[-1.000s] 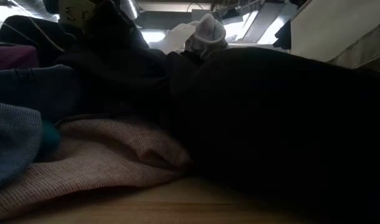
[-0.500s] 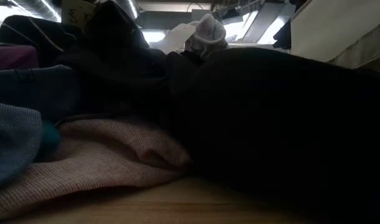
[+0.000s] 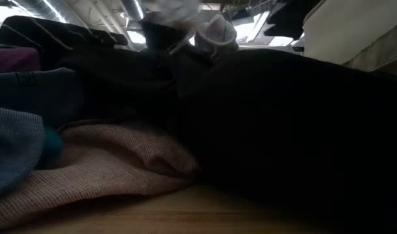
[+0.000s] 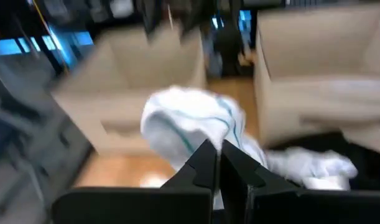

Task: Sort clothes
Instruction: Put the left striped white sock into the top laundry organizer, then put the striped white sock into the top laundry organizer

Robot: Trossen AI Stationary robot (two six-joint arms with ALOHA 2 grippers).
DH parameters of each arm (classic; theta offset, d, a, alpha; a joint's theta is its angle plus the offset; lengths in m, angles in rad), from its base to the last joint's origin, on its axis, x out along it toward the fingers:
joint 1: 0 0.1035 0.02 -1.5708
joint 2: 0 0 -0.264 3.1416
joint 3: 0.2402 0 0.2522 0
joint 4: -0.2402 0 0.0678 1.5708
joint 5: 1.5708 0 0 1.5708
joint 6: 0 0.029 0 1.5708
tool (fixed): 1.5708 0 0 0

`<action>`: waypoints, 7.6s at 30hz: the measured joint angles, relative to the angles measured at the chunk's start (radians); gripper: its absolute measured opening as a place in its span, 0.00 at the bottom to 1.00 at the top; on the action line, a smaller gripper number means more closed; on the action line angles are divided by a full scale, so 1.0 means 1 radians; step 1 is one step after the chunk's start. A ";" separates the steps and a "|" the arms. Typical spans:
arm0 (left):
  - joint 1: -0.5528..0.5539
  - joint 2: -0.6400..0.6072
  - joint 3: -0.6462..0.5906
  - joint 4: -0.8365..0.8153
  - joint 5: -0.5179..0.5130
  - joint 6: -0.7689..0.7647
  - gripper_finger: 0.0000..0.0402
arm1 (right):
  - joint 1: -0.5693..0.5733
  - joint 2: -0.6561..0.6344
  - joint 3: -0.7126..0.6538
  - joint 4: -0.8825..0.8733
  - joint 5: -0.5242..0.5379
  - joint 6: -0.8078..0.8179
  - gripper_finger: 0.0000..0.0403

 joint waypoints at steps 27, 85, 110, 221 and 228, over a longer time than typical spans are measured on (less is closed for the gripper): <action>0.116 0.168 -0.003 0.305 -0.003 0.178 0.01 | 0.155 0.392 0.001 0.619 -0.171 0.011 0.67; 0.114 0.202 -0.002 0.042 -0.027 -0.022 0.38 | 0.058 -0.078 0.001 -0.383 0.929 -0.009 0.14; -0.029 0.313 -0.002 0.134 0.274 -0.017 0.38 | 0.019 -0.077 0.002 -0.387 0.665 0.034 0.76; 0.118 0.382 0.024 0.606 0.123 0.166 0.33 | 0.248 0.296 0.002 0.343 0.198 -0.296 0.05; 0.120 0.355 0.024 0.444 0.111 0.156 0.46 | 0.248 0.185 0.001 0.271 0.355 -0.314 0.04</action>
